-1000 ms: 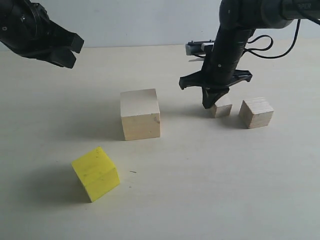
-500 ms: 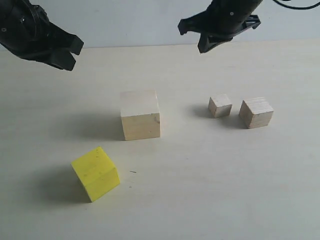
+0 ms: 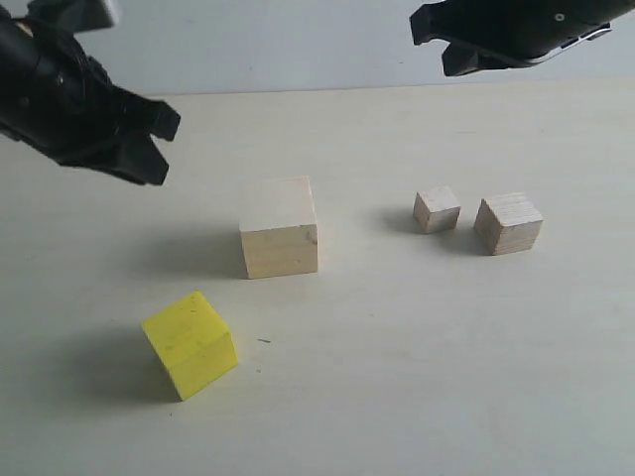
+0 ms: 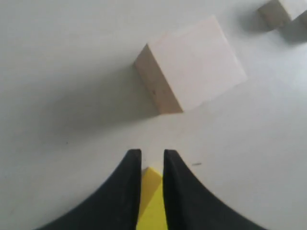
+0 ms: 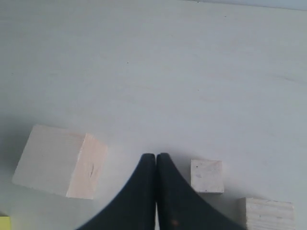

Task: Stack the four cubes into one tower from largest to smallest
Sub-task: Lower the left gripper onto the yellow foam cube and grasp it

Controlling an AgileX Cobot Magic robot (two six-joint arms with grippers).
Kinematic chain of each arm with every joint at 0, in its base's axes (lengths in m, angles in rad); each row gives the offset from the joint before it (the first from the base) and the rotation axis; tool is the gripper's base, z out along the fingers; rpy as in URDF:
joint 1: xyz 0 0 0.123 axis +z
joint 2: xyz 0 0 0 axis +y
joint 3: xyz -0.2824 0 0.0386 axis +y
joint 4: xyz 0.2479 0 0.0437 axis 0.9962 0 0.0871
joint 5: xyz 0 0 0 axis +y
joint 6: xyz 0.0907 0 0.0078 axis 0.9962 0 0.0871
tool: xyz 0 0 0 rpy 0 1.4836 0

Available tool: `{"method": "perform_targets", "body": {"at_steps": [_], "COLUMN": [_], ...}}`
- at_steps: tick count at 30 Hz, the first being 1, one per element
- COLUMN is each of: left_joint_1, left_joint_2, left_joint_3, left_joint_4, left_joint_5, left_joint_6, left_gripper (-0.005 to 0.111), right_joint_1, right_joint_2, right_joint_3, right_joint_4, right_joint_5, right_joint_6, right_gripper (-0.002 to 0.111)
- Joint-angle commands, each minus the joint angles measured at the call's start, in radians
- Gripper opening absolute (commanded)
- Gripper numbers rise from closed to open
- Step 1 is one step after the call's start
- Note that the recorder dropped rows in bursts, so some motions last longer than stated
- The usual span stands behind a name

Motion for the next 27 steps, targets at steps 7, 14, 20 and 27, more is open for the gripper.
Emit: {"method": "perform_targets", "body": {"at_steps": [7,14,20,27], "left_joint_1": [-0.066,-0.202,-0.202,-0.202], "left_joint_2": [-0.003,-0.001,0.027,0.055], "left_joint_3": [0.063,0.063,0.063,0.063], "left_joint_4": [-0.087,0.124,0.124,0.079], "left_joint_5": [0.157,0.155,0.142,0.131], "left_joint_6": [0.242,0.187,0.247,0.273], "left_gripper": [0.023,0.074,0.074,0.086], "right_joint_1": [0.000,0.000,0.000,0.000], "right_joint_2": [-0.171,-0.311,-0.435,-0.477], "right_joint_3": [0.029,0.029,0.029,0.037], "right_joint_4": [0.077,0.096,0.096,0.093], "right_joint_5": [0.092,0.211,0.261,0.342], "right_joint_6": [-0.008,-0.022,-0.045,-0.060], "right_gripper": [0.000,0.000,0.000,0.000]}}
